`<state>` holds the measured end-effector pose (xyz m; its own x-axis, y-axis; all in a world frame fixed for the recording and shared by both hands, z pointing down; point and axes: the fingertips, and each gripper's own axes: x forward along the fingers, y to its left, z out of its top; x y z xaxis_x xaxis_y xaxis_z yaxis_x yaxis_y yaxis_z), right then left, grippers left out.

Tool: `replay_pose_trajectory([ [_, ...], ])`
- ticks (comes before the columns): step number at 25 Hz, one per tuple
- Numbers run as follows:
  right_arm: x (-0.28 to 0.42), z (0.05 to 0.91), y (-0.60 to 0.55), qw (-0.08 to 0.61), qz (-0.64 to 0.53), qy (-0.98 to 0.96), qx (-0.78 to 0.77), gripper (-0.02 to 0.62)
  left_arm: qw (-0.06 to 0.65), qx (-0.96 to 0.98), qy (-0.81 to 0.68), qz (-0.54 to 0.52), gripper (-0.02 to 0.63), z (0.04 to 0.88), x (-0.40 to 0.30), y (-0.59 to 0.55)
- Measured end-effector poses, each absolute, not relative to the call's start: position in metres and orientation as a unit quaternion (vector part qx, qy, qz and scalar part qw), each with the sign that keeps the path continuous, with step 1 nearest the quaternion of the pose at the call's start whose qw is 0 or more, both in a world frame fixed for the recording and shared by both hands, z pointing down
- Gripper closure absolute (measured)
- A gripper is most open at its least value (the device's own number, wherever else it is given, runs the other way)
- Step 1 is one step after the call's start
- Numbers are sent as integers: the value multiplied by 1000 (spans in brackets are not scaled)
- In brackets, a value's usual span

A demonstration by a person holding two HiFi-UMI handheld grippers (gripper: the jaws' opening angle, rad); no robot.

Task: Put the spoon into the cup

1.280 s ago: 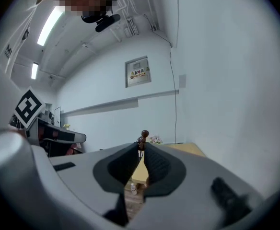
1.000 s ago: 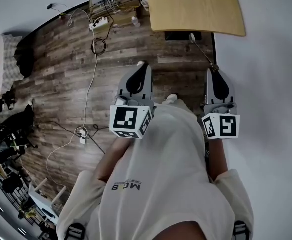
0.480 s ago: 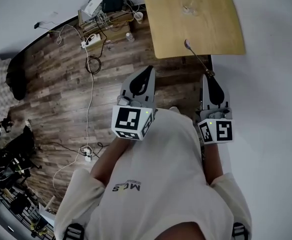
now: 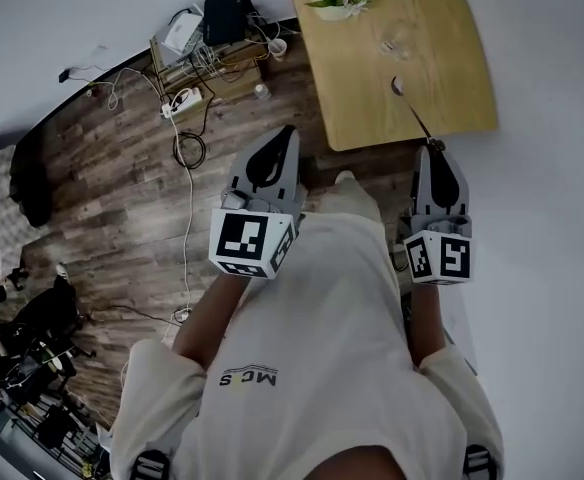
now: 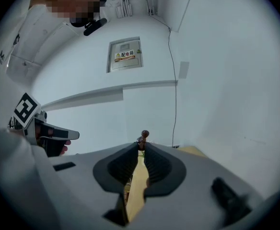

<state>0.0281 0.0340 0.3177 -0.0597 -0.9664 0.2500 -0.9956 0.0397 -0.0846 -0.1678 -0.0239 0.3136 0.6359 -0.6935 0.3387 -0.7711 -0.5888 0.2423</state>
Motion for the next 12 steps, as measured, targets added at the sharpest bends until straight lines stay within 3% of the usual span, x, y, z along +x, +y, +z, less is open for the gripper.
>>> replay_pose_trajectory([
  [12,80,334,-31,92,118,-723,674,540,204,868,-441,104,595,323,-124,-65],
])
